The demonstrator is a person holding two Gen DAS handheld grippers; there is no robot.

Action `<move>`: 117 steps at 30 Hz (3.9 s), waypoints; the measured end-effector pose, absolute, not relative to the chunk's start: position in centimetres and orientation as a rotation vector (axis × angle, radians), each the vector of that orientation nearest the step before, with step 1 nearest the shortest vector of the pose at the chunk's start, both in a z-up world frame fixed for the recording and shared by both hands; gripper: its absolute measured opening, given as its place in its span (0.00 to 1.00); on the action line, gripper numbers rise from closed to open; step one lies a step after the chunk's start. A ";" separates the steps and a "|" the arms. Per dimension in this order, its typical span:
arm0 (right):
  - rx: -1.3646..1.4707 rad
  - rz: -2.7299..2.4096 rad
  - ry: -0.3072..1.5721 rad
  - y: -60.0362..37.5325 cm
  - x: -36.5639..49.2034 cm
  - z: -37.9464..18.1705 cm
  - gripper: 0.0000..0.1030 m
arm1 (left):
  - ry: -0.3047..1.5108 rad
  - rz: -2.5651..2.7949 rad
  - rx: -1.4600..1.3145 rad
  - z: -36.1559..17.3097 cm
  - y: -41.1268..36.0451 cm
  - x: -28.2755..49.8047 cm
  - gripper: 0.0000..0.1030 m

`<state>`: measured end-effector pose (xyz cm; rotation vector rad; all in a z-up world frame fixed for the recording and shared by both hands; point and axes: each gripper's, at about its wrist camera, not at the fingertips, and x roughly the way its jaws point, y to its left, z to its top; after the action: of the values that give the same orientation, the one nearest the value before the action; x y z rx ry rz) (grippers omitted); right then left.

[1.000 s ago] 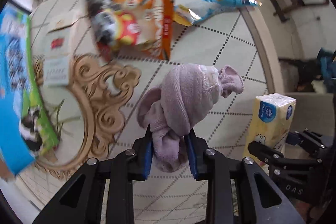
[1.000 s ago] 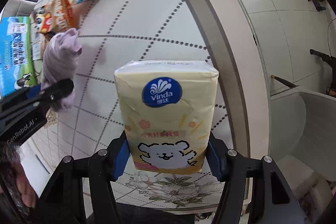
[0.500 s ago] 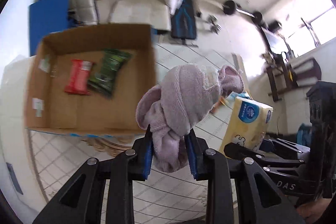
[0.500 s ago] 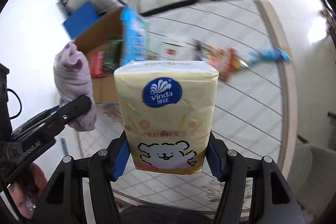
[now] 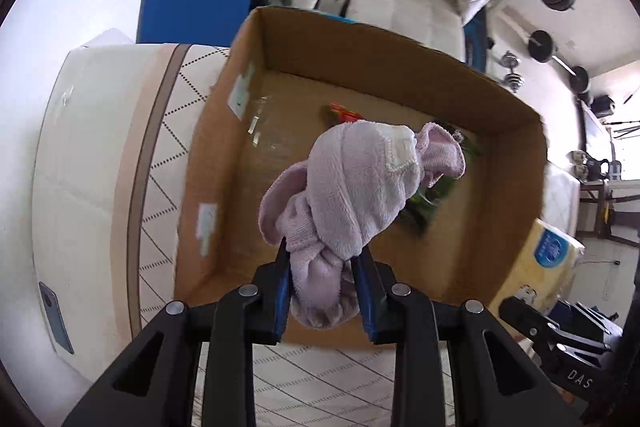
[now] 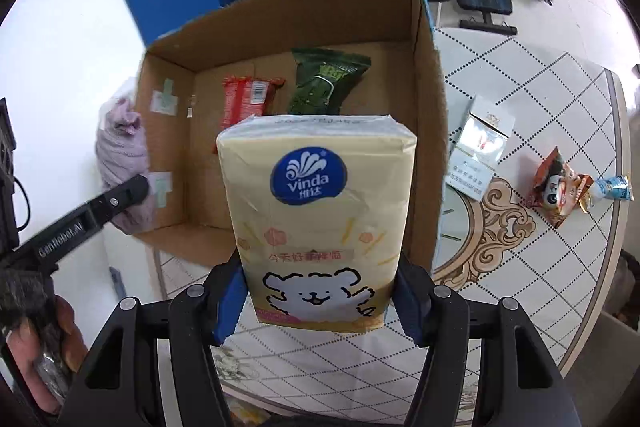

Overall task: Organize soft objects
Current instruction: 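Carry cloth and tissue pack into the box and open both tools, then grasp the orange panda snack bag with the left tool while the right tool grasps the blue tube snack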

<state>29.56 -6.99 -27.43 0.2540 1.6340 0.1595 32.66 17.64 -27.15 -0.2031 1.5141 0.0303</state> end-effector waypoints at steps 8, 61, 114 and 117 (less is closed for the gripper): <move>0.214 0.007 1.687 -7.0 33.0 -32.6 0.64 | 1.605 0.034 -0.112 -31.4 18.0 37.8 0.25; 0.117 0.175 1.359 -7.2 19.8 -18.3 0.96 | 1.235 0.044 0.008 -14.6 12.6 21.0 0.91; 0.525 -0.204 1.776 -45.0 27.2 -42.1 0.17 | 1.673 -0.332 0.192 -37.6 -27.2 29.7 0.40; 0.524 -0.164 1.773 -44.1 25.8 -41.6 0.16 | 1.646 -0.338 0.161 -35.8 -26.0 29.0 0.40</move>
<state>25.82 -44.12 -41.55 0.5242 1.7726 -0.1635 28.99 -25.97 -35.76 0.1608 1.6456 -0.3378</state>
